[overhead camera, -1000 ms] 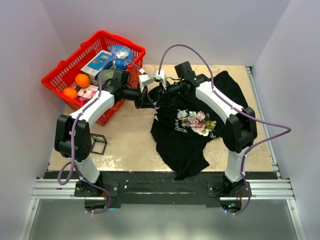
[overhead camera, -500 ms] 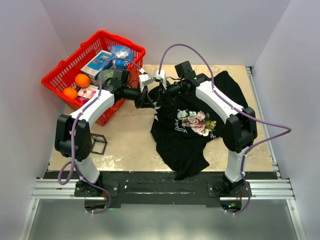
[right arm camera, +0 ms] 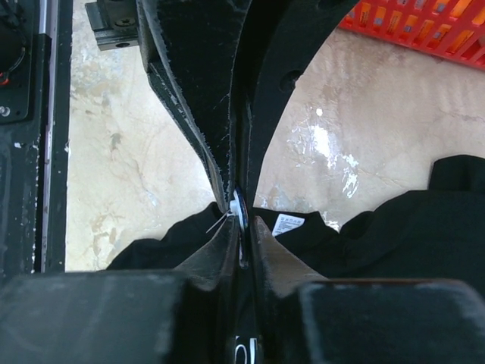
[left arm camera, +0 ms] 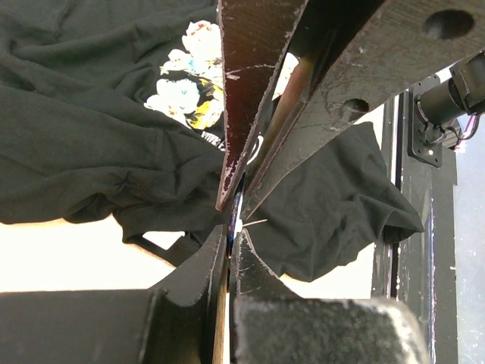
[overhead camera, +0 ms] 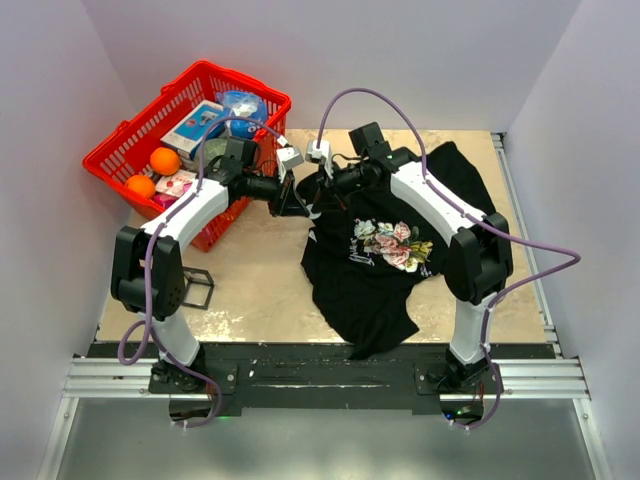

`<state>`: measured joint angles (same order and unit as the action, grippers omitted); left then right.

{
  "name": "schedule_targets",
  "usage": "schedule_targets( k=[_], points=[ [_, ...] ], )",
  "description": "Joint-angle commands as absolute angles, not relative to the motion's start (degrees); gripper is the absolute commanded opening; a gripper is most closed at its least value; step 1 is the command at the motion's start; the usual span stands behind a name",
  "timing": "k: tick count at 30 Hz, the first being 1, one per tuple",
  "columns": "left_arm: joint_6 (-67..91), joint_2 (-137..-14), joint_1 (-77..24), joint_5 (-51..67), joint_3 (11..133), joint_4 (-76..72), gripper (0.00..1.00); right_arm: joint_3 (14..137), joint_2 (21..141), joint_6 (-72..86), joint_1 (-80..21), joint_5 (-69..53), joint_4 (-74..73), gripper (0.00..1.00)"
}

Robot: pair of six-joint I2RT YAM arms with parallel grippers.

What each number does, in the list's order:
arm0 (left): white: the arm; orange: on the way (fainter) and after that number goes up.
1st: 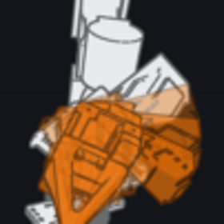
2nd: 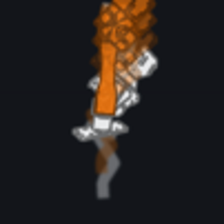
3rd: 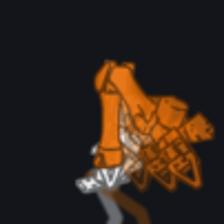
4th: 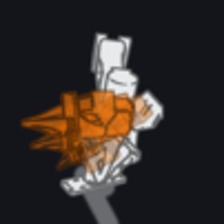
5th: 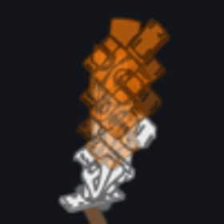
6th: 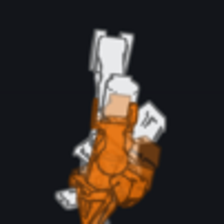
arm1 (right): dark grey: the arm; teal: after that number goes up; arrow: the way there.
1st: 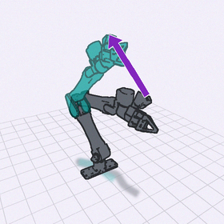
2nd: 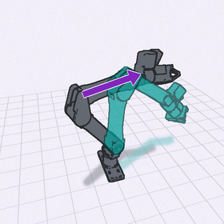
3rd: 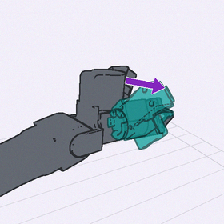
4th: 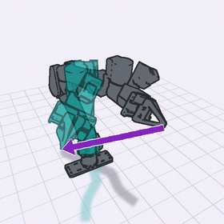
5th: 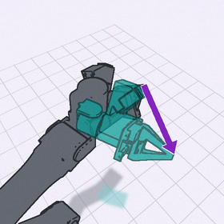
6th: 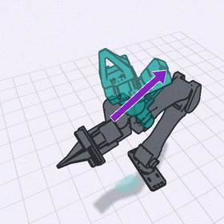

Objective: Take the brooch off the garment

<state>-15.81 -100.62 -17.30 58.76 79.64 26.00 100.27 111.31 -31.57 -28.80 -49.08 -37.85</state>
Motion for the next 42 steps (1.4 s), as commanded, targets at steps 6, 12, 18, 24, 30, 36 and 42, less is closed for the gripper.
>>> schedule_targets(
  k=[6, 12, 18, 24, 30, 36, 42],
  points=[
    [-14.9, -99.4, -17.8, 62.5, 82.4, 23.1, 0.00, 102.7, 111.1, -26.7, -26.0, -54.0, -34.4, 0.45],
    [-14.5, -99.3, -17.8, 62.6, 82.3, 22.8, 0.00, 101.2, 111.0, -26.5, -26.1, -55.2, -34.4, 0.47],
    [-15.0, -99.1, -17.8, 62.1, 81.8, 23.0, 0.00, 101.2, 111.0, -25.3, -26.2, -57.4, -34.2, 0.48],
    [-14.2, -99.3, -17.8, 60.5, 82.2, 22.1, 0.00, 101.1, 111.2, -23.3, -26.2, -57.8, -33.1, 0.53],
    [-13.3, -99.2, -17.8, 60.8, 82.0, 21.5, 0.00, 100.7, 111.2, -24.0, -26.6, -55.7, -33.1, 0.52],
    [-13.1, -99.3, -17.8, 61.2, 81.9, 21.4, 0.00, 100.8, 111.4, -25.3, -27.2, -54.7, -33.6, 0.39],
    [-13.4, -99.3, -17.8, 61.3, 82.2, 21.7, 0.00, 101.6, 111.4, -28.1, -27.1, -54.0, -35.2, 0.33]
  ],
)
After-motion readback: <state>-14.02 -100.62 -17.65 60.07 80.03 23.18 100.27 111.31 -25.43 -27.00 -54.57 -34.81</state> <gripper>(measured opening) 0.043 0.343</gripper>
